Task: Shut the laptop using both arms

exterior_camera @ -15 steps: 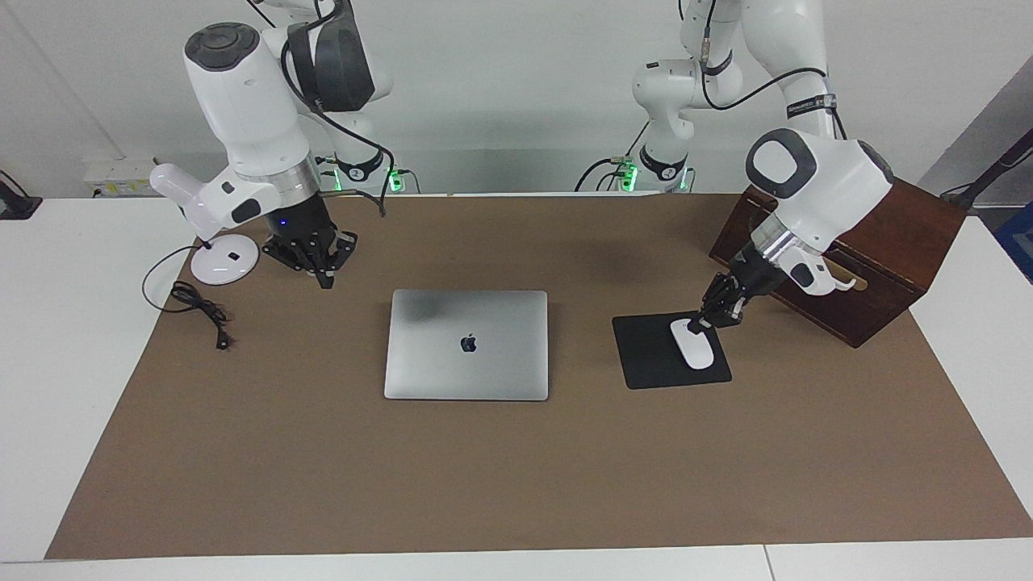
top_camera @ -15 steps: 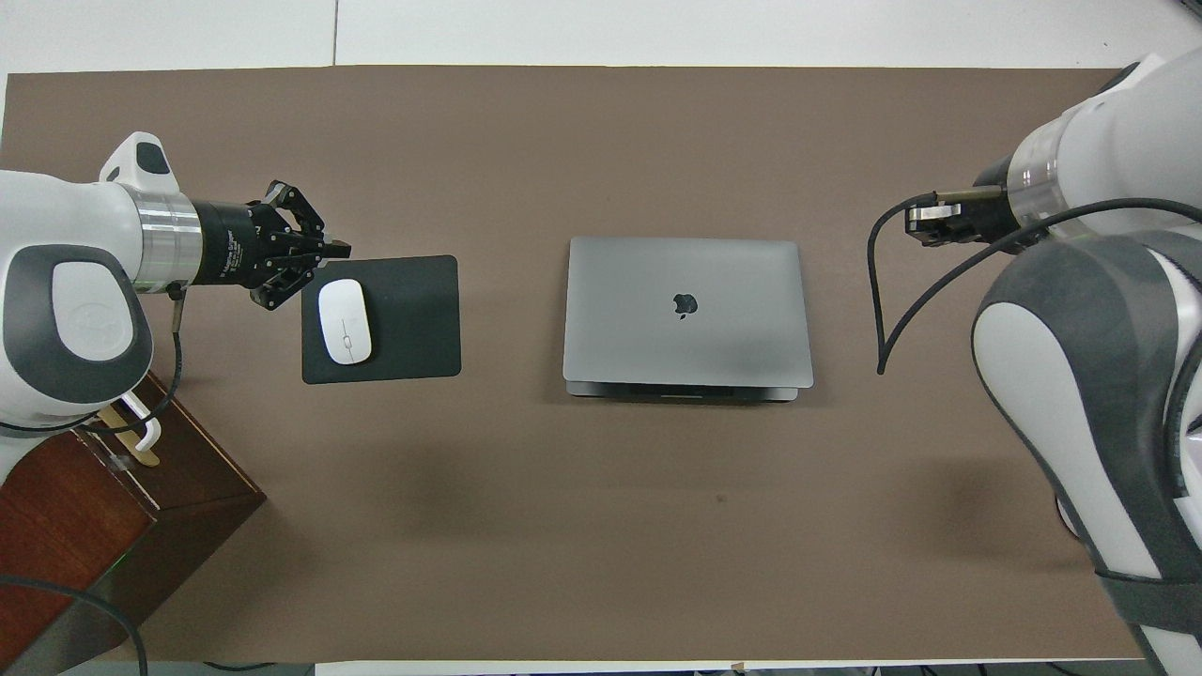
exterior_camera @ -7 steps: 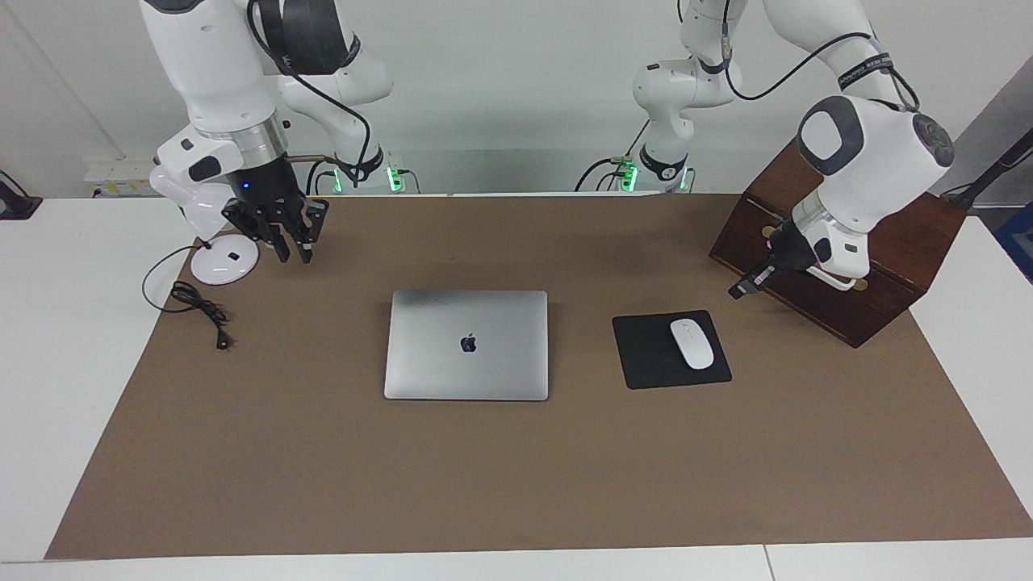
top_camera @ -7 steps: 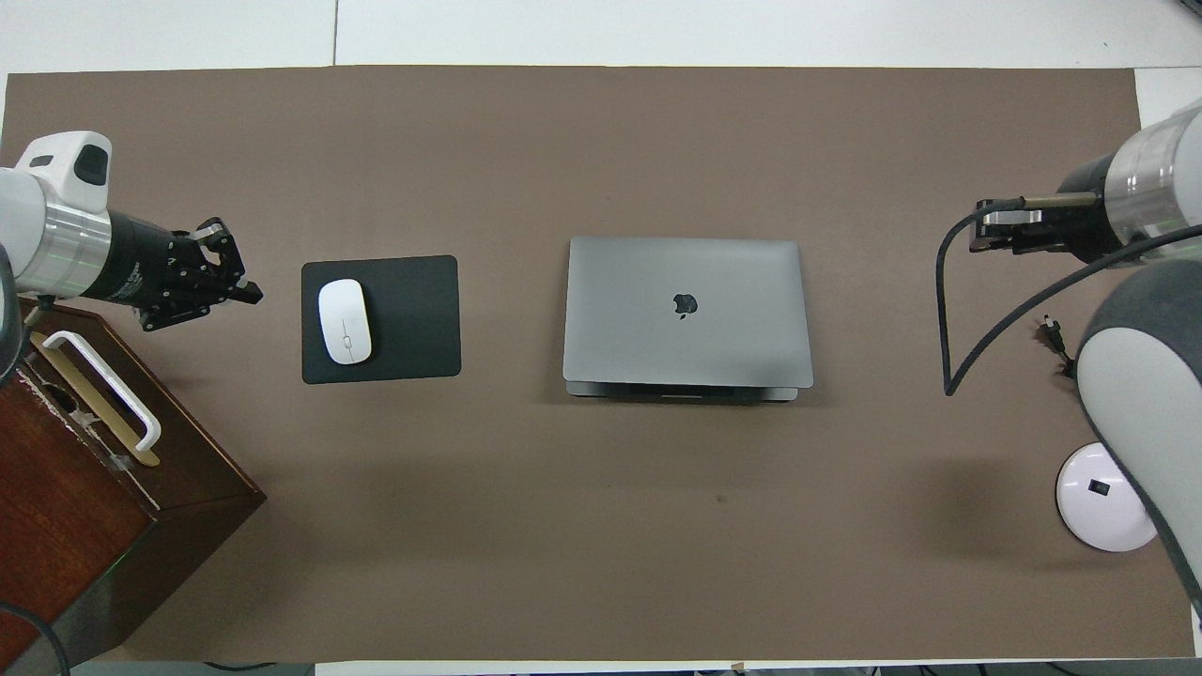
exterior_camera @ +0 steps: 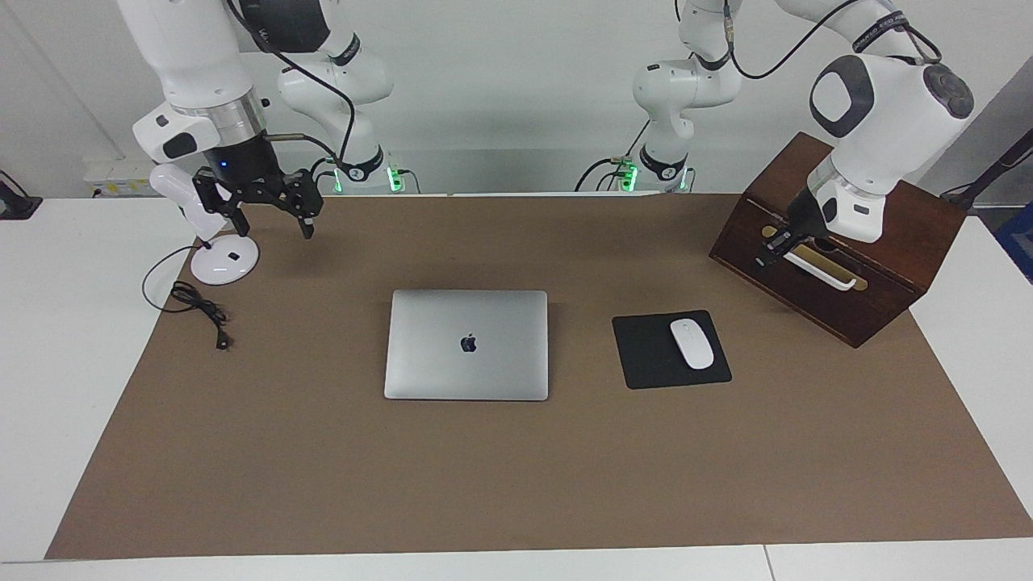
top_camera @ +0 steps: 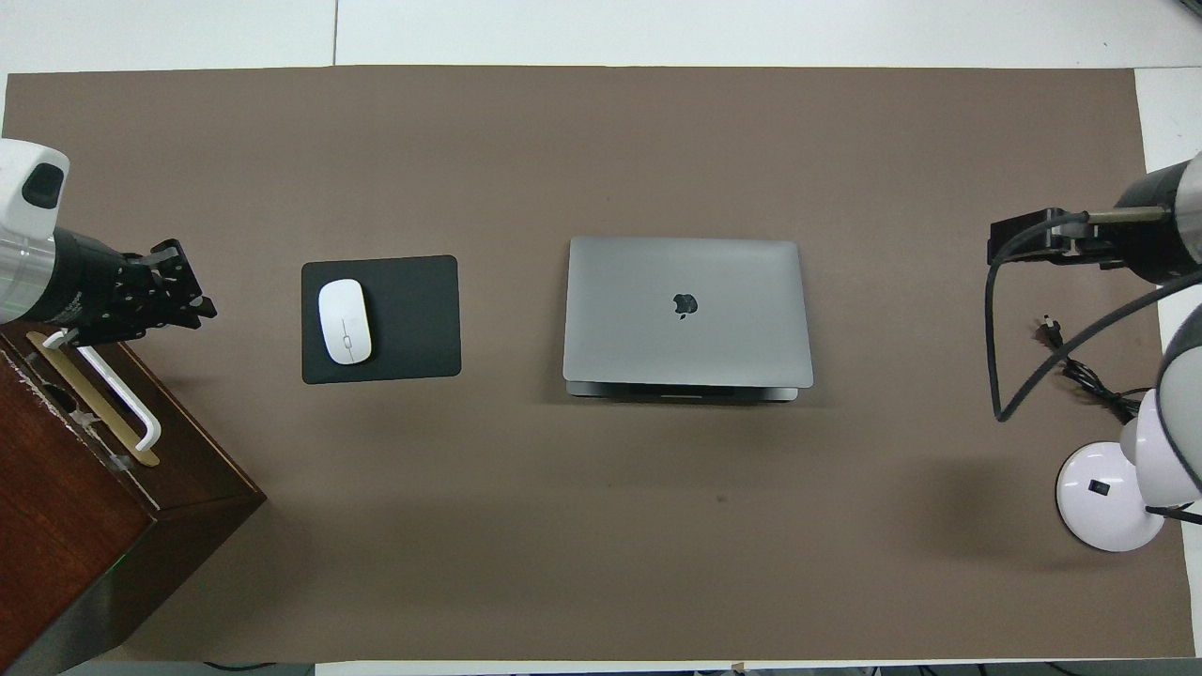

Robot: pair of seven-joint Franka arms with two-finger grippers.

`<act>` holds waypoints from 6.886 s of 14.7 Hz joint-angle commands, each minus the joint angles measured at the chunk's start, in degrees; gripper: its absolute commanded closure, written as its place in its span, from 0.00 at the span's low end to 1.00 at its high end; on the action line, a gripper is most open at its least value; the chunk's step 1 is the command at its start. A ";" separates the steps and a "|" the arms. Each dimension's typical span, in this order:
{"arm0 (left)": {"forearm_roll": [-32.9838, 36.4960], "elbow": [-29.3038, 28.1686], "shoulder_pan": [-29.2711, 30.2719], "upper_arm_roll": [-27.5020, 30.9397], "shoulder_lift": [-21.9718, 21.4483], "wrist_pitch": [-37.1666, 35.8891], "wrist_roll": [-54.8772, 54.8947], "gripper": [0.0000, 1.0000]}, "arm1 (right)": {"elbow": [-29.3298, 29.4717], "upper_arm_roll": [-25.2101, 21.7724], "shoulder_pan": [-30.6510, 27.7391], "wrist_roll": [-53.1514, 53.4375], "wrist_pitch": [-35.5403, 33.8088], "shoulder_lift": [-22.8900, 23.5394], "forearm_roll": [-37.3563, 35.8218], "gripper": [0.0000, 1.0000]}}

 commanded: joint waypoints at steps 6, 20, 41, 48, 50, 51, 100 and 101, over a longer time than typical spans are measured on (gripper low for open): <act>8.85 -0.36 -1.69 -0.75 -4.52 -4.30 1.31 0.00 | 0.38 -0.02 -1.56 -3.84 -0.62 -0.61 -0.60 0.00; 8.33 10.62 -8.91 5.50 2.59 -14.04 4.12 0.00 | 5.74 17.82 -20.89 -5.25 -6.33 1.76 0.20 0.00; 8.42 15.73 -5.57 2.33 2.68 -20.55 11.85 0.00 | 4.60 14.58 -19.13 -4.37 -7.84 0.27 0.55 0.00; 8.85 15.90 -5.92 1.63 2.68 -19.69 11.59 0.00 | 4.51 14.57 -19.13 -4.46 -7.92 0.27 0.55 0.00; 8.94 15.82 -6.53 2.41 2.15 -16.88 11.24 0.00 | 4.52 14.57 -19.13 -4.46 -7.83 0.27 0.55 0.00; 8.77 15.90 -6.45 2.33 2.07 -16.61 11.32 0.00 | 4.52 14.57 -19.13 -4.46 -7.92 0.27 0.55 0.00; 9.21 15.90 -5.83 3.38 1.28 -15.29 13.26 0.00 | 4.87 13.08 -18.52 -5.78 -3.70 3.70 0.63 0.00; 9.29 15.90 -5.74 3.30 1.28 -15.29 13.26 0.00 | 4.95 13.08 -18.52 -5.78 -3.70 3.70 0.63 0.00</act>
